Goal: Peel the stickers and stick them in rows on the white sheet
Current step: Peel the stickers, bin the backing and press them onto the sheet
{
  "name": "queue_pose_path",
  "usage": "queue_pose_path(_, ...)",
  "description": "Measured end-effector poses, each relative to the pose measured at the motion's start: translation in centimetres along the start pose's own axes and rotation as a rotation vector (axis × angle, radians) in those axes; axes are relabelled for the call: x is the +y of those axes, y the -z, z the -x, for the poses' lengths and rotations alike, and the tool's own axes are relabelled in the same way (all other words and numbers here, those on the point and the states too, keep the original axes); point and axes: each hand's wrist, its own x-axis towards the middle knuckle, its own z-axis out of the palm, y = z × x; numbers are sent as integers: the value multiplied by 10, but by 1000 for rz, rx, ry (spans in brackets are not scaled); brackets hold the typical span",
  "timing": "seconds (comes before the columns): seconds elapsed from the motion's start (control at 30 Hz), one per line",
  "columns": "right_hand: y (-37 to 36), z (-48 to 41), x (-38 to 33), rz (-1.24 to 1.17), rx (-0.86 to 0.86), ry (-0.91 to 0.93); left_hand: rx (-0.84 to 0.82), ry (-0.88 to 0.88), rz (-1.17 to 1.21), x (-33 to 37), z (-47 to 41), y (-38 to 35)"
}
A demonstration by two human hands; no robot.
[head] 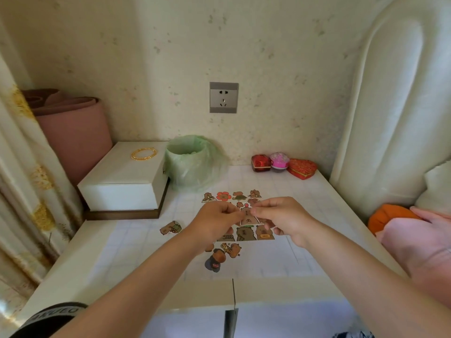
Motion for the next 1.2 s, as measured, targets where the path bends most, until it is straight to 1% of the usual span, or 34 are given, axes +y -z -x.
queue_pose_path(0.13, 5, 5, 10, 37, 24, -38, -8, 3, -11, -3, 6, -11)
queue_pose_path(0.2, 8, 6, 14, 64, 18, -53, -13, 1, -66, -5, 8, -13)
queue_pose_path(0.27, 10, 6, 18, 79, 8, -88, -21, 35, -128, -6, 12, -13)
queue_pose_path(0.37, 12, 4, 24, 83, -1, -173, -47, 103, -25, -10, 14, -9)
queue_pose_path(0.4, 13, 3, 25, 88, 9, -194, -24, 105, -5, -11, 14, -7)
queue_pose_path(0.43, 13, 2, 27, 96, 20, -212, 14, 79, -56, -15, 12, -5)
queue_pose_path(0.5, 12, 2, 32, 119, 29, -241, 76, -41, -349, -27, 6, -1)
queue_pose_path(0.53, 11, 2, 35, 136, 22, -250, 76, -91, -463, -31, 6, -1)
queue_pose_path(0.57, 9, 3, 37, 153, 8, -254, 42, -120, -514, -35, 6, -2)
queue_pose_path(0.63, 4, 3, 43, 184, -16, -251, -76, -161, -545, -40, 7, -5)
queue_pose_path(0.67, 2, 2, 45, 198, -18, -244, -113, -194, -603, -41, 8, -7)
queue_pose_path(0.73, -2, 0, 50, 222, 3, -221, -129, -272, -773, -47, 4, -8)
queue_pose_path(0.77, -4, 0, 52, 229, 11, -208, -120, -292, -792, -50, 2, -7)
queue_pose_path(0.9, -10, -2, 56, 233, 4, -159, -135, -316, -794, -56, -5, -5)
queue_pose_path(1.07, -14, -6, 61, 347, 42, -90, -151, -336, -784, -59, -10, -4)
queue_pose_path(1.2, -17, -7, 64, 391, 63, -41, -157, -336, -775, -60, -12, -4)
